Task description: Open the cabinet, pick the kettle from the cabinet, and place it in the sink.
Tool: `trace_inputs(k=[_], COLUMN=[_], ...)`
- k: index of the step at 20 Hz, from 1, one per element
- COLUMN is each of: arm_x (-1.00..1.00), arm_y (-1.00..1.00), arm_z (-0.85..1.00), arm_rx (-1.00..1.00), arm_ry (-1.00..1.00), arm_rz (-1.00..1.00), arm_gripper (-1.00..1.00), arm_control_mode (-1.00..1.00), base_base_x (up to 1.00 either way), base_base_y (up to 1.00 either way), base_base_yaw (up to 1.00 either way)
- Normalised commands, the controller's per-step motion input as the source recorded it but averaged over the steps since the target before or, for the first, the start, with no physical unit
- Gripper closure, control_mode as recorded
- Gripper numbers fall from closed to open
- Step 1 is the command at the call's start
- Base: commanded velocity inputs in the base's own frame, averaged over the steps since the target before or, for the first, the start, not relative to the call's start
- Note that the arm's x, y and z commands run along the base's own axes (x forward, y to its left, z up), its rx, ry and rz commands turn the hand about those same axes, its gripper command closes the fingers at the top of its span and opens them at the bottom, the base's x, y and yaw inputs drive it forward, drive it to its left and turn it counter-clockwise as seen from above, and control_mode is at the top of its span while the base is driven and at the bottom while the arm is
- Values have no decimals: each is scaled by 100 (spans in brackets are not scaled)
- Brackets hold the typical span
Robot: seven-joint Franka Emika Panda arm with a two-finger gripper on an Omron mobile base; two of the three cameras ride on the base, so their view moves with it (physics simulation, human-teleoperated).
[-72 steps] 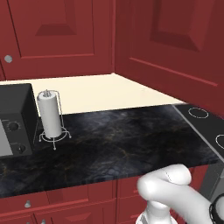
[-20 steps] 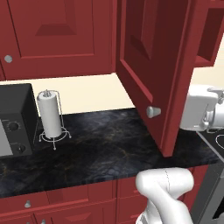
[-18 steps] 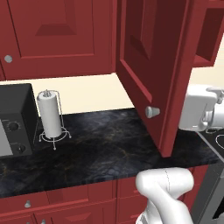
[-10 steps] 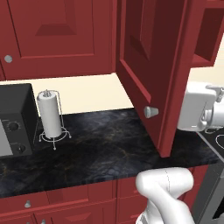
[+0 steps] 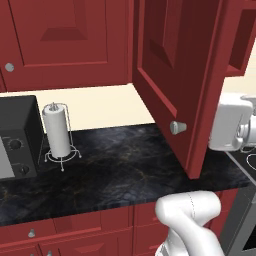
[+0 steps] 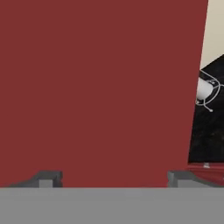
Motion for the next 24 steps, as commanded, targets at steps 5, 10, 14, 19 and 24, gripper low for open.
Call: trace_inputs(k=[5, 10, 14, 19, 24], arm_x=[5, 8, 16, 16, 11], arm_y=[-28, -20, -16, -16, -18], arm_z=[0, 2, 5, 9, 16], arm_rx=[-1, -2, -15, -26, -22], arm_ry=[-6, -7, -6, -4, -5], arm_rz=[0, -2, -13, -18, -19], arm_gripper=[-100, -100, -100, -100, -100], arm_control_mode=[-100, -100, -100, -100, -100], base_base_x=[0, 0, 0, 0, 0], base_base_y=[0, 0, 0, 0, 0], base_base_yaw=[0, 0, 0, 0, 0])
